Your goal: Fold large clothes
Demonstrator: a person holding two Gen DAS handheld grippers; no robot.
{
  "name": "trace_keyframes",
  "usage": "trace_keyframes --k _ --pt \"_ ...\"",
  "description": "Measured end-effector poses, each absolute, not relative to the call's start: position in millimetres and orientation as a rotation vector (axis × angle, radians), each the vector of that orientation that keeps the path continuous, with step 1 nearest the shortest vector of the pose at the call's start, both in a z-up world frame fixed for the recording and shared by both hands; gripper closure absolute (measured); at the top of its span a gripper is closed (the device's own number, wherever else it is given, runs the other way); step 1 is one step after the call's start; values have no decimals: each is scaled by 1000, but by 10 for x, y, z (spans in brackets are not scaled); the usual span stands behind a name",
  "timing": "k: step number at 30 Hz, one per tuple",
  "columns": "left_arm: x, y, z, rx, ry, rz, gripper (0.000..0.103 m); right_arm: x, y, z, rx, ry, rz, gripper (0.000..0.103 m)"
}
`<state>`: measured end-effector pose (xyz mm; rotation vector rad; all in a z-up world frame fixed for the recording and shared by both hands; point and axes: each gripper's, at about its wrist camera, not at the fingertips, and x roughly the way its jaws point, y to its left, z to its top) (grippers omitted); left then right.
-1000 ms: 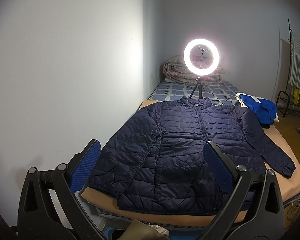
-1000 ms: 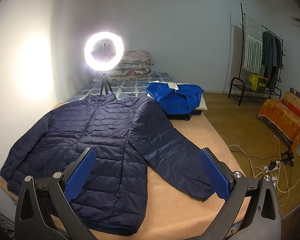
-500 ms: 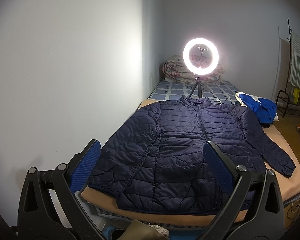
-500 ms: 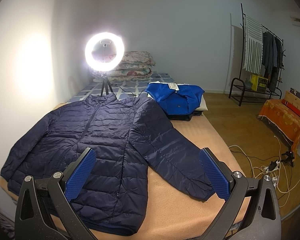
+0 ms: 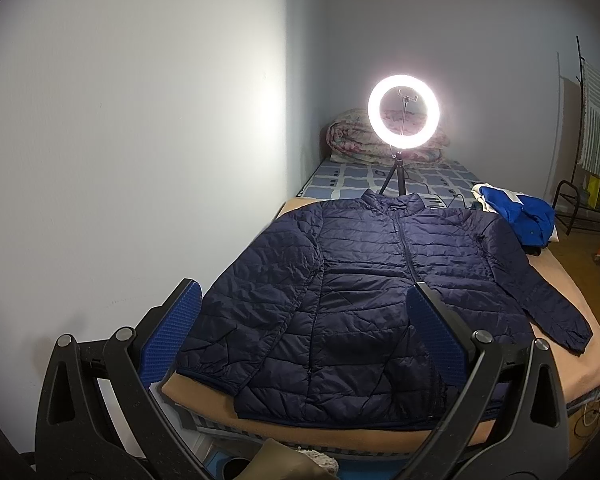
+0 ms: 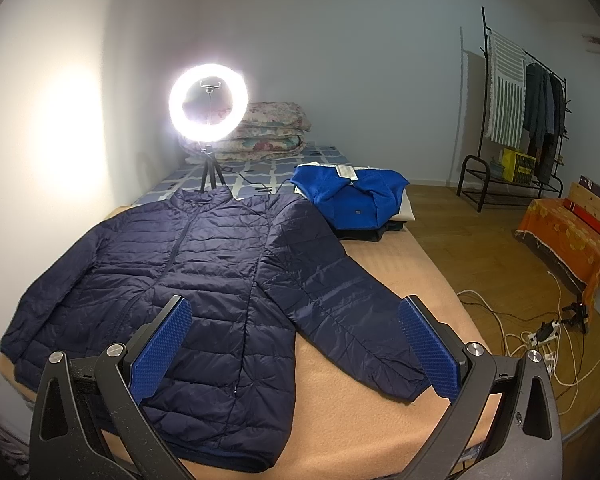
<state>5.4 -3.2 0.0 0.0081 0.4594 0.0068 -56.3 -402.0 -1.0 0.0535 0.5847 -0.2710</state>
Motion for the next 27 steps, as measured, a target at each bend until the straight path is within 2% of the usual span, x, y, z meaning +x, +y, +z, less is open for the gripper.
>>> trace_keyframes --k 27 --pt "-25 522 -251 52 476 138 0 -79 -3376 -8 -34 619 -145 1"
